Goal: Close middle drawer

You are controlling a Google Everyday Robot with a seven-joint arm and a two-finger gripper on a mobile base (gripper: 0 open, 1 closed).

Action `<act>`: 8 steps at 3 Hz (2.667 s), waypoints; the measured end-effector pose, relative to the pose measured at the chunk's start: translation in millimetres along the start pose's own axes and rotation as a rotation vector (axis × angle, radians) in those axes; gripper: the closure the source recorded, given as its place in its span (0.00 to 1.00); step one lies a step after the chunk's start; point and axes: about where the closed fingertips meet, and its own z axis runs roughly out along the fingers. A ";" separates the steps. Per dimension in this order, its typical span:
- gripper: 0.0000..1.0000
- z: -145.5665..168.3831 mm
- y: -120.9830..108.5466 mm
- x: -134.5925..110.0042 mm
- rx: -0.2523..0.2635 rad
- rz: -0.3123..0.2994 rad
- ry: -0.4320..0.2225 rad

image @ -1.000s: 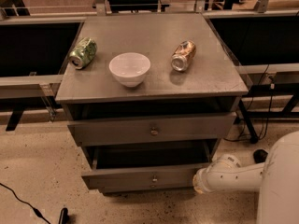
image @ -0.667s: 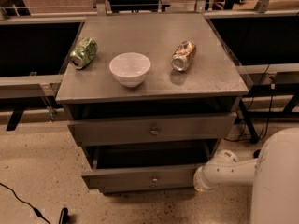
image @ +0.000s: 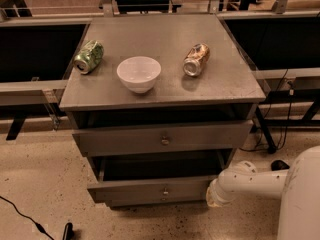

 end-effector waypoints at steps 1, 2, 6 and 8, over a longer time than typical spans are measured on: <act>1.00 5.1 -9.3 -17.1 0.013 -0.052 -0.034; 1.00 5.1 -9.3 -17.1 0.013 -0.052 -0.035; 1.00 24.7 15.1 -19.7 -0.037 -0.009 -0.023; 1.00 25.1 -4.3 -18.7 -0.011 -0.006 -0.037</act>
Offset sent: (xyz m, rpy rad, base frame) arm 0.0825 0.0776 0.0092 -0.0056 -0.1017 0.2243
